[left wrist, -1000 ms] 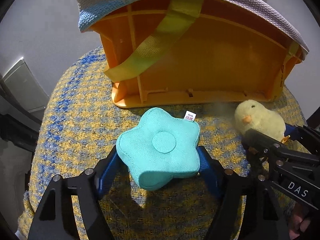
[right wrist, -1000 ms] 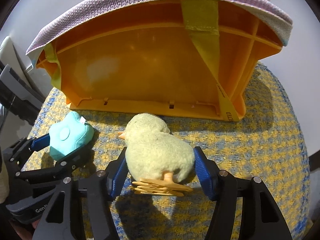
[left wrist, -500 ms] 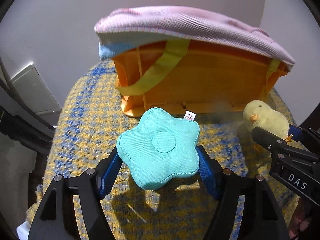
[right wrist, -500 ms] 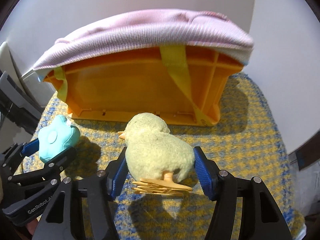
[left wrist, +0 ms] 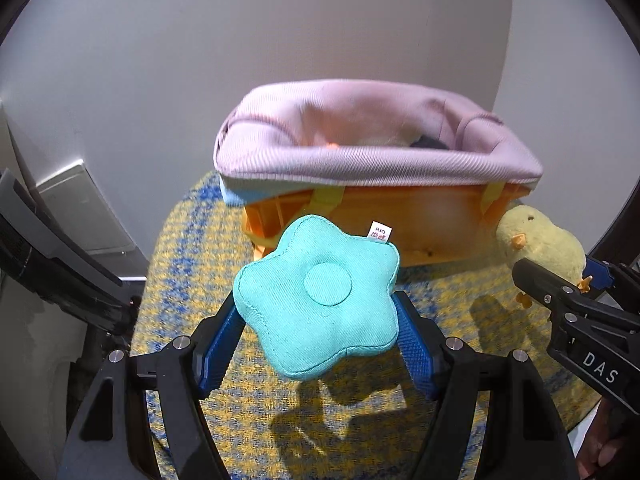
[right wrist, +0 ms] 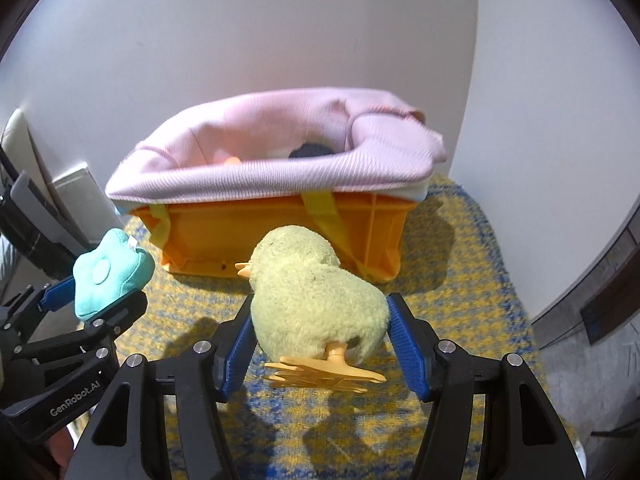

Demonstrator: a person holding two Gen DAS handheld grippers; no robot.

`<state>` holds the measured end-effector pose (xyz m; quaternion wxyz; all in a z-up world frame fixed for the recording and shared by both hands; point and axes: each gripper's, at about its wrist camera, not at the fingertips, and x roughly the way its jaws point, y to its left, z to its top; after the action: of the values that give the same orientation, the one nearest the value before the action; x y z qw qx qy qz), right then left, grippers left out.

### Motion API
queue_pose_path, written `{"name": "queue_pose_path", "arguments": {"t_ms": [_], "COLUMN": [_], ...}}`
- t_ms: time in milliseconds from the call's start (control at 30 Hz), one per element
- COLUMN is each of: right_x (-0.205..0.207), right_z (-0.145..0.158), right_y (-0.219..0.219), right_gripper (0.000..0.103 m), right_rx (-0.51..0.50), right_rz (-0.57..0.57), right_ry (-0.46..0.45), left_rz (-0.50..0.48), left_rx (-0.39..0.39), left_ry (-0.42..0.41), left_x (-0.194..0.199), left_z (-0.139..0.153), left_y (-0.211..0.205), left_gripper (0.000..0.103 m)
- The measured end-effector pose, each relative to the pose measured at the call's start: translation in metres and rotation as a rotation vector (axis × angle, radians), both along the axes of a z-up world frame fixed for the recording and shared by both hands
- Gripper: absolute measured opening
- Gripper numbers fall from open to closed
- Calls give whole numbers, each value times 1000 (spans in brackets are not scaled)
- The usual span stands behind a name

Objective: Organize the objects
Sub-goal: 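Lift the chick and star cushion into the crate and open both tools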

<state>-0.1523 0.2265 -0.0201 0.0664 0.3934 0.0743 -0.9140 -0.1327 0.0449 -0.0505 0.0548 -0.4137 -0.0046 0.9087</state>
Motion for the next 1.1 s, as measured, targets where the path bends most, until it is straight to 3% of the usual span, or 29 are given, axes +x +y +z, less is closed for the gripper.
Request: {"name": "queue_pose_path", "arguments": {"t_ms": [533,1100], "right_x": [12,-32], "right_z": [75,112], "right_y": [0,-11], "right_gripper": [62,62], "right_rx": [-29,-28], "right_rz": [16,30], "right_ry": [122,179], "left_rz": [-24,-25], "left_rx": [-3,3], "left_ry": [103,140], "left_x": [0,-54], "left_z": [83,111], "left_y": [-2,-2], "left_gripper": [72,72]}}
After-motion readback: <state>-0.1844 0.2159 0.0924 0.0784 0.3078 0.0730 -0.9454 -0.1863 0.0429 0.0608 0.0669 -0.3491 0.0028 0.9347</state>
